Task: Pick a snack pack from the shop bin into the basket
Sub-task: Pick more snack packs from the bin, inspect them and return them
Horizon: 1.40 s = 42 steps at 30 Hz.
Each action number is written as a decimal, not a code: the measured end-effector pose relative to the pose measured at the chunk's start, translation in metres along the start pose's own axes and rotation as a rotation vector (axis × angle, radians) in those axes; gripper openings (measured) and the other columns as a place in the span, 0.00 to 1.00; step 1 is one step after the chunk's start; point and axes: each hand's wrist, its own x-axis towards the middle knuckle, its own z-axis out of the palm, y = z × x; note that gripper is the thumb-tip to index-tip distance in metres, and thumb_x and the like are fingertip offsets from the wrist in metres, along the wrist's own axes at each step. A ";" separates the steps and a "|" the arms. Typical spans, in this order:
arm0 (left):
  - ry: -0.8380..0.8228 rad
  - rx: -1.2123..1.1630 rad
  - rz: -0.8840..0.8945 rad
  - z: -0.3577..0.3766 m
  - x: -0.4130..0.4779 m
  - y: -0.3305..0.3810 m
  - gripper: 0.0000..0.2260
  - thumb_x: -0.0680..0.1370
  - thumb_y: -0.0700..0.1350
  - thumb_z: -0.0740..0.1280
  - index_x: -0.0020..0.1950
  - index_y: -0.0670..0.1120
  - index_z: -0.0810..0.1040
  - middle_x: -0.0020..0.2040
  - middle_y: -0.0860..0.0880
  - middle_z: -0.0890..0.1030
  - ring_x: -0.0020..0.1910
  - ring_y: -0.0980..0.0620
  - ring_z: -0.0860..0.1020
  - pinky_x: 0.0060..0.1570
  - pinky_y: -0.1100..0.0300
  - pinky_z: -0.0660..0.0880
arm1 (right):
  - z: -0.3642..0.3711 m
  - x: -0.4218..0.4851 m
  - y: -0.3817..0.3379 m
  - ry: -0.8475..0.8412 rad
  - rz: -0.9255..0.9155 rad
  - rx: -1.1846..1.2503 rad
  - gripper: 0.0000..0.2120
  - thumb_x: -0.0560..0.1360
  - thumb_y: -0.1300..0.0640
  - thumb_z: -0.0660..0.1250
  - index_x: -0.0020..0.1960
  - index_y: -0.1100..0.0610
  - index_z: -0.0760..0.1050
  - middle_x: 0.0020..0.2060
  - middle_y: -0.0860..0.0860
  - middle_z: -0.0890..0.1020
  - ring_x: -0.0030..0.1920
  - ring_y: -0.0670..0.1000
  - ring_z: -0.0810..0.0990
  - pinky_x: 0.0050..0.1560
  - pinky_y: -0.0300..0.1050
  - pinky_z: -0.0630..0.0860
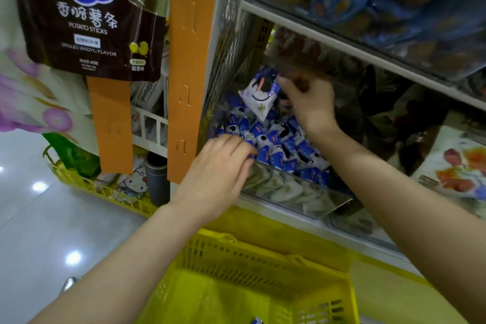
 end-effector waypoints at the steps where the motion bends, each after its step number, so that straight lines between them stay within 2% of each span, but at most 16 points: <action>1: 0.052 -0.068 -0.040 -0.001 -0.002 0.005 0.06 0.79 0.41 0.60 0.52 0.42 0.76 0.47 0.48 0.77 0.50 0.48 0.73 0.51 0.60 0.62 | -0.007 -0.015 -0.004 -0.024 -0.008 0.054 0.03 0.75 0.58 0.67 0.47 0.55 0.78 0.39 0.46 0.80 0.39 0.45 0.80 0.41 0.37 0.79; 6: 0.363 -0.516 -0.370 -0.013 -0.011 0.030 0.02 0.80 0.43 0.58 0.50 0.46 0.69 0.42 0.56 0.69 0.41 0.59 0.68 0.42 0.70 0.65 | -0.037 -0.082 -0.016 -0.120 -0.079 0.174 0.10 0.74 0.63 0.67 0.40 0.49 0.77 0.36 0.46 0.80 0.40 0.44 0.80 0.37 0.35 0.78; 9: 0.224 -0.939 -0.534 -0.013 -0.020 0.047 0.06 0.78 0.50 0.59 0.49 0.49 0.71 0.41 0.56 0.72 0.38 0.66 0.72 0.39 0.74 0.67 | -0.046 -0.115 -0.015 -0.278 -0.077 0.132 0.11 0.73 0.64 0.69 0.39 0.48 0.77 0.35 0.43 0.81 0.39 0.44 0.80 0.42 0.41 0.80; 11: 0.093 -1.102 -0.569 -0.008 -0.027 0.057 0.06 0.78 0.48 0.60 0.46 0.48 0.73 0.39 0.52 0.75 0.36 0.63 0.73 0.37 0.73 0.68 | -0.050 -0.134 -0.012 -0.362 -0.077 0.099 0.10 0.72 0.63 0.69 0.41 0.48 0.78 0.36 0.42 0.82 0.39 0.44 0.80 0.45 0.43 0.80; 13: 0.022 -1.078 -0.550 -0.002 -0.033 0.062 0.07 0.78 0.47 0.60 0.46 0.46 0.76 0.40 0.45 0.76 0.38 0.57 0.74 0.38 0.67 0.70 | -0.052 -0.150 -0.007 -0.348 -0.014 0.137 0.07 0.73 0.62 0.68 0.44 0.49 0.78 0.39 0.44 0.82 0.41 0.44 0.81 0.44 0.40 0.79; 15: 0.039 -1.055 -0.558 0.003 -0.037 0.065 0.09 0.79 0.47 0.60 0.48 0.44 0.77 0.41 0.43 0.78 0.38 0.55 0.75 0.38 0.65 0.71 | -0.051 -0.163 0.001 -0.305 0.120 0.189 0.08 0.73 0.58 0.68 0.50 0.49 0.75 0.45 0.47 0.81 0.45 0.44 0.80 0.47 0.39 0.78; 18: 0.035 -1.032 -0.590 0.010 -0.042 0.070 0.07 0.79 0.46 0.61 0.45 0.46 0.74 0.32 0.51 0.76 0.27 0.59 0.72 0.26 0.69 0.69 | -0.046 -0.178 0.009 -0.352 0.241 0.178 0.09 0.72 0.57 0.70 0.49 0.49 0.73 0.46 0.46 0.80 0.47 0.45 0.80 0.51 0.36 0.77; 20: 0.025 -1.000 -0.575 0.013 -0.043 0.074 0.07 0.79 0.45 0.61 0.41 0.47 0.71 0.27 0.56 0.73 0.24 0.61 0.69 0.24 0.70 0.66 | -0.044 -0.185 0.014 -0.373 0.253 0.195 0.08 0.72 0.59 0.69 0.49 0.51 0.74 0.45 0.47 0.82 0.48 0.49 0.81 0.53 0.41 0.77; 24: 0.015 -0.840 -0.508 0.014 -0.045 0.069 0.12 0.79 0.44 0.62 0.36 0.45 0.71 0.28 0.55 0.71 0.30 0.58 0.67 0.32 0.64 0.65 | -0.045 -0.193 0.024 -0.357 0.222 0.186 0.09 0.72 0.60 0.70 0.49 0.49 0.76 0.43 0.43 0.82 0.45 0.42 0.80 0.50 0.37 0.76; 27: -0.058 -1.061 -0.676 0.016 -0.045 0.066 0.13 0.79 0.44 0.61 0.35 0.41 0.71 0.34 0.44 0.75 0.37 0.50 0.73 0.41 0.57 0.73 | -0.048 -0.197 0.030 -0.352 0.166 0.081 0.10 0.72 0.59 0.71 0.52 0.53 0.76 0.43 0.43 0.81 0.44 0.41 0.78 0.48 0.34 0.74; 30: -0.122 -1.214 -0.810 0.020 -0.044 0.069 0.11 0.79 0.45 0.61 0.41 0.39 0.74 0.38 0.43 0.78 0.41 0.48 0.76 0.45 0.58 0.76 | -0.051 -0.198 0.035 -0.334 0.123 -0.021 0.13 0.71 0.56 0.71 0.54 0.56 0.76 0.45 0.45 0.81 0.44 0.40 0.78 0.47 0.37 0.74; 33: -0.161 -1.073 -0.701 0.023 -0.042 0.071 0.13 0.78 0.48 0.62 0.42 0.38 0.76 0.39 0.43 0.79 0.41 0.50 0.77 0.48 0.58 0.74 | -0.055 -0.200 0.037 -0.312 0.113 -0.079 0.15 0.69 0.55 0.73 0.54 0.51 0.74 0.43 0.39 0.79 0.42 0.33 0.75 0.45 0.27 0.70; 35: -0.177 -0.998 -0.609 0.023 -0.040 0.073 0.12 0.76 0.48 0.64 0.39 0.41 0.77 0.37 0.46 0.78 0.38 0.55 0.75 0.44 0.60 0.72 | -0.057 -0.201 0.038 -0.322 0.120 -0.119 0.17 0.68 0.56 0.74 0.55 0.51 0.75 0.44 0.39 0.78 0.42 0.32 0.74 0.46 0.25 0.69; 37: -0.157 -0.980 -0.596 0.025 -0.040 0.074 0.13 0.77 0.48 0.64 0.35 0.43 0.75 0.35 0.45 0.76 0.35 0.54 0.73 0.39 0.59 0.69 | -0.059 -0.202 0.039 -0.325 0.126 -0.123 0.17 0.68 0.56 0.74 0.55 0.52 0.76 0.47 0.42 0.80 0.46 0.35 0.76 0.49 0.28 0.71; 39: -0.116 -1.029 -0.670 0.028 -0.042 0.072 0.14 0.77 0.48 0.63 0.34 0.42 0.74 0.34 0.44 0.76 0.35 0.52 0.73 0.39 0.58 0.69 | -0.059 -0.201 0.037 -0.334 0.146 -0.104 0.15 0.69 0.56 0.73 0.54 0.52 0.77 0.48 0.43 0.82 0.50 0.40 0.78 0.54 0.37 0.74; 42: -0.145 -1.125 -0.783 0.029 -0.042 0.067 0.14 0.77 0.51 0.63 0.41 0.42 0.78 0.39 0.44 0.81 0.39 0.50 0.78 0.44 0.56 0.74 | -0.061 -0.199 0.036 -0.356 0.224 -0.029 0.12 0.70 0.56 0.72 0.53 0.52 0.77 0.48 0.46 0.82 0.52 0.43 0.79 0.55 0.46 0.76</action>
